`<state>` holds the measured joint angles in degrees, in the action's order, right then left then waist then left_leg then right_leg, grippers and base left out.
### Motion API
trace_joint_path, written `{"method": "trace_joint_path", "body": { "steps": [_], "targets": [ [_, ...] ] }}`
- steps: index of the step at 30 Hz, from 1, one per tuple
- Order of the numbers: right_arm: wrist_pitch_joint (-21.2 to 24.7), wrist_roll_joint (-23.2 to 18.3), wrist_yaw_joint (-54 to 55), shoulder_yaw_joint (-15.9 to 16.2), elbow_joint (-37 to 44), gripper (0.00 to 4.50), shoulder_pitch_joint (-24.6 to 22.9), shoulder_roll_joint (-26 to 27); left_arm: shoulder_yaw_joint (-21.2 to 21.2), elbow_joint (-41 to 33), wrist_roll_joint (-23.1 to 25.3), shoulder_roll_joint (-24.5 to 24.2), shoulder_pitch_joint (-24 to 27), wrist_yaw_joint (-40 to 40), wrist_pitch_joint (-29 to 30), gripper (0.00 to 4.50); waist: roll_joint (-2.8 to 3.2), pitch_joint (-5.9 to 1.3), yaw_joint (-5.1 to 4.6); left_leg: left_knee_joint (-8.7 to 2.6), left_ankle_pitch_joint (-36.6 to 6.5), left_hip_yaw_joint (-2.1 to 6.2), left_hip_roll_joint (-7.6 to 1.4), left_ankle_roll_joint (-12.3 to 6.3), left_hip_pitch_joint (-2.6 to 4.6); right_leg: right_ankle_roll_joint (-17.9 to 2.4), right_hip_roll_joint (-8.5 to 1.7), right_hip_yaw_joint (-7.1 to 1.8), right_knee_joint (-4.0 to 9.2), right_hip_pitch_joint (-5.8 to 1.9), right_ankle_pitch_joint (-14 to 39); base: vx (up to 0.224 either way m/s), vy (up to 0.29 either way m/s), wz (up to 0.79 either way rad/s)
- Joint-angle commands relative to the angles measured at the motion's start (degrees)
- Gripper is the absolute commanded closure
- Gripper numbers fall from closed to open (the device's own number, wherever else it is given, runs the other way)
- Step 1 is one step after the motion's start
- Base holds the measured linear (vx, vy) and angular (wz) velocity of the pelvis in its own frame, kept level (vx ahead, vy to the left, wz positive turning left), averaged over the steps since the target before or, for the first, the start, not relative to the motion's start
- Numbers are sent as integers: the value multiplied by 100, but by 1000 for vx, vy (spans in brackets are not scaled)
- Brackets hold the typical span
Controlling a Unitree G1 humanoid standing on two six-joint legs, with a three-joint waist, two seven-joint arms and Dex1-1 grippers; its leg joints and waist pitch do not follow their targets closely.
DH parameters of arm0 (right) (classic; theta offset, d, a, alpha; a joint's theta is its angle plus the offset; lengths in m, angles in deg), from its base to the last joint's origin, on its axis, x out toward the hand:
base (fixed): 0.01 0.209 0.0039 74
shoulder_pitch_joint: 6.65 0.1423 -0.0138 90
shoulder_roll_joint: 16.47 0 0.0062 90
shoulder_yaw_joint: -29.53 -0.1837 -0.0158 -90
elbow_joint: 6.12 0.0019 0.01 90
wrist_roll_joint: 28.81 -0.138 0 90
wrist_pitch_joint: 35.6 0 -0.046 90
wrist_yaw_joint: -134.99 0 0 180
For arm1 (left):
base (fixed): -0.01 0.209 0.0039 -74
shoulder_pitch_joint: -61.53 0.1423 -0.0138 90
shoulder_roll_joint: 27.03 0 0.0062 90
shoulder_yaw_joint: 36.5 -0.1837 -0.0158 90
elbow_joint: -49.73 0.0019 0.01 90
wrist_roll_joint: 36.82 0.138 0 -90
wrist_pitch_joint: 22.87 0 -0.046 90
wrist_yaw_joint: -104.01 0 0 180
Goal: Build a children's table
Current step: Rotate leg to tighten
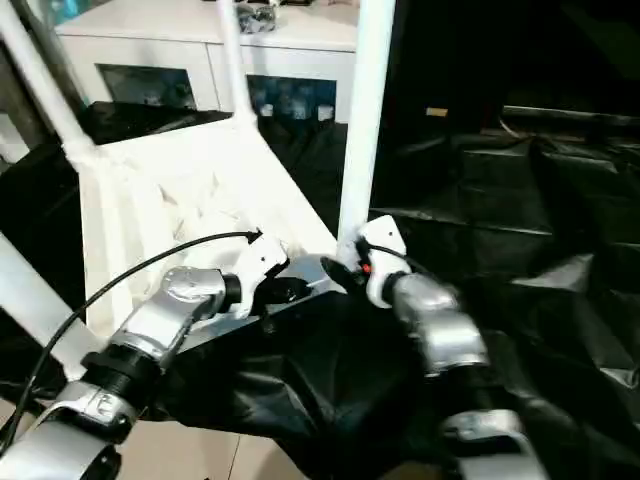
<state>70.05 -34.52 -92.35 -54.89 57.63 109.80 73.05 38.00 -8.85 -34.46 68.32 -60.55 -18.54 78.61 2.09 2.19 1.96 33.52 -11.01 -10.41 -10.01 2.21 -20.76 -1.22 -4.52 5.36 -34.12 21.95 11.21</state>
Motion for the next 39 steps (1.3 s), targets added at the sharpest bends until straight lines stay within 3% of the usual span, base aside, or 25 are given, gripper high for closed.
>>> {"method": "trace_joint_path", "body": {
  "steps": [1, 4, 10, 13, 21, 27, 29, 31, 34, 35, 39],
  "targets": [
    [53, -252, -905, 628, 289, 105, -100, 72, -303, -278, -255, 117, -31, 466, -248, 450, -40, -341, 25, -336, -753, 126, -358, -595, 1, -1429, -456, -338, 351, -301, 329, 0, 0, 0],
    [60, -333, -1490, 660, 502, 105, -183, -245, -347, -380, -289, -107, 43, 827, -308, 450, -18, -337, 83, -311, -622, 109, -374, -757, -7, -1531, -451, -325, 316, -285, 56, 0, 0, 0],
    [448, -714, -2424, 730, 936, 105, -338, -712, -366, -490, -372, -510, 179, 1465, -404, 450, -10, -308, 178, -350, -1034, 110, -408, -519, 45, -1443, -463, -336, 374, -250, 745, 0, 0, 0],
    [483, -734, -2559, 783, 1000, 138, -380, -773, -367, -572, -451, -603, 227, 1647, -361, 450, -29, -301, 176, -367, -1065, 121, -402, -425, 33, -1369, -473, -340, 381, -263, 910, 0, 0, 0],
    [675, -783, -2650, 880, 1223, 198, -474, -767, -342, -594, -463, -648, 259, 1680, -376, 450, -40, -315, 179, -349, -844, 120, -390, -468, 20, -1389, -471, -335, 362, -264, 743, 0, 0, 0],
    [473, -513, -1853, 833, 1067, 224, -591, -387, -156, -235, -258, -303, 71, 719, -321, 450, -57, -288, 164, -357, -985, 113, -376, -376, 30, -1282, -476, -345, 411, -240, 1107, 0, 0, 0],
    [417, -370, -1441, 796, 868, 234, -574, -218, -85, -113, -201, -170, -8, 371, -284, 450, -74, -244, 116, -386, -1379, 133, -342, -187, 59, -1076, -490, -331, 512, -233, 1979, 0, 0, 0],
    [324, -169, -749, 684, 490, 243, -491, 56, 8, 73, -111, 34, -137, -161, -181, 450, -60, -245, 93, -400, -1443, 153, -360, -118, 59, -951, -492, -341, 524, -217, 2194, 0, 0, 0],
    [255, -16, 157, 477, 43, 249, -349, 429, 106, 308, 1, 303, -310, -834, -31, 450, -63, -198, -19, -418, -1967, 191, -320, 71, 122, -777, -487, -297, 609, -177, 2901, 0, 0, 0],
    [255, -13, 261, 446, 0, 251, -332, 479, 122, 339, 13, 342, -334, -929, -12, 450, -79, -197, -48, -412, -2047, 195, -309, 43, 129, -680, -494, -297, 654, -183, 3065, 0, 0, 0],
    [387, 43, 1164, 242, -393, 256, -151, 906, 208, 494, 29, 657, -477, -1455, 154, 450, -76, -208, -83, -428, -2043, 205, -316, -6, 110, -668, -482, -305, 655, -174, 2929, 0, 0, 0]
  ]
}}
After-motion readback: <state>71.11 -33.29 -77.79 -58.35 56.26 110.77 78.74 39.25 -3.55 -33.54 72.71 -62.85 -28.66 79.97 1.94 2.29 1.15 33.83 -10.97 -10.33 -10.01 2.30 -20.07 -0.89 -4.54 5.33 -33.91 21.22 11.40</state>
